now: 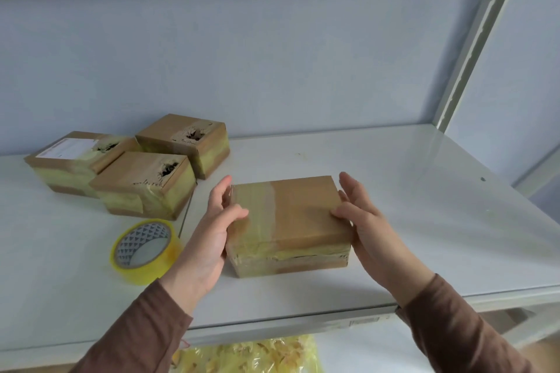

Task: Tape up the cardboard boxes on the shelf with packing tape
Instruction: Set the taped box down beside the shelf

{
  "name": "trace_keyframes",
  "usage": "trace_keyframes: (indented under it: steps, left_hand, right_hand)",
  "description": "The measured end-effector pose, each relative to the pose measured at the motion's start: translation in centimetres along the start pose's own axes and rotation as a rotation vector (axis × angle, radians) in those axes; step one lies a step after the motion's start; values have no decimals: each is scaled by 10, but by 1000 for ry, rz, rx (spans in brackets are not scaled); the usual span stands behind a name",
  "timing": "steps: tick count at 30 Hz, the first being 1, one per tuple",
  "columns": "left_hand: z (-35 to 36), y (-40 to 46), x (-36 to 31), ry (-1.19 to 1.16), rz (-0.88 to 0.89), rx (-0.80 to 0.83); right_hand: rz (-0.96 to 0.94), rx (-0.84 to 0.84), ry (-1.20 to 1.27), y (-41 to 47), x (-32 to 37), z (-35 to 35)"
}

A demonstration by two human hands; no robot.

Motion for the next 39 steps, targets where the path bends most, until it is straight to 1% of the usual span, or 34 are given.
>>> trace_keyframes:
  steps: [3, 7, 8, 12, 13, 15, 17, 19, 21, 23, 25, 28, 32, 36, 39]
  left_hand:
    - [4, 9, 5, -52, -61, -13]
    - [7, 21, 6, -79, -58, -41]
    - [7, 23, 7, -81, -34, -68]
    - [-5, 24, 9, -130, 126, -321]
    - [-8, 21, 10, -124, 158, -352]
    - [-10, 14, 16, -57, 195, -360]
    - [-5, 7, 23, -1, 183, -299]
    - [7, 2, 28, 35, 121, -175]
    - [24, -1, 29, 45, 52, 5]
    - [40, -5, 27, 35, 19, 148]
    - [49, -7, 27, 20, 11, 194]
    - [56, -6, 28, -4, 4, 212]
    - [68, -10, 31, 20, 105, 267]
    - [90, -31, 35, 72, 237, 379]
    - [115, -49, 43, 138, 302, 479]
  right_hand:
    - [86, 42, 59, 5, -6, 8]
    - [104, -4, 42, 13, -6, 9]
    - [105, -19, 55, 14, -5, 8]
    - [82, -70, 49, 21, 0, 5]
    - [66, -103, 23, 22, 1, 3]
    - [44, -246, -71, 21, 1, -3]
    - [19, -432, -188, 13, 1, -10]
    - [-17, -548, -223, 2, -2, -12]
    - [-34, -564, -173, -9, -8, -7]
    - [-41, -529, -125, -17, -17, -1]
    - [-34, -497, -129, -27, -23, 3]
    - [-60, -477, -120, -39, -23, 9]
    - [-146, -533, -83, -65, -16, 11]
    - [-248, -618, -113, -106, -10, 1]
    - [-309, -729, -150, -141, -9, -16]
Point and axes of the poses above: each hand's wrist, its own y-axis towards the middle knuckle, its own z-axis out of the palm, x = y × z, the point moved 4 cm from there along y, towards the middle knuckle, and after that the axes turned 3 degrees about -y, right-handed, at the moved point
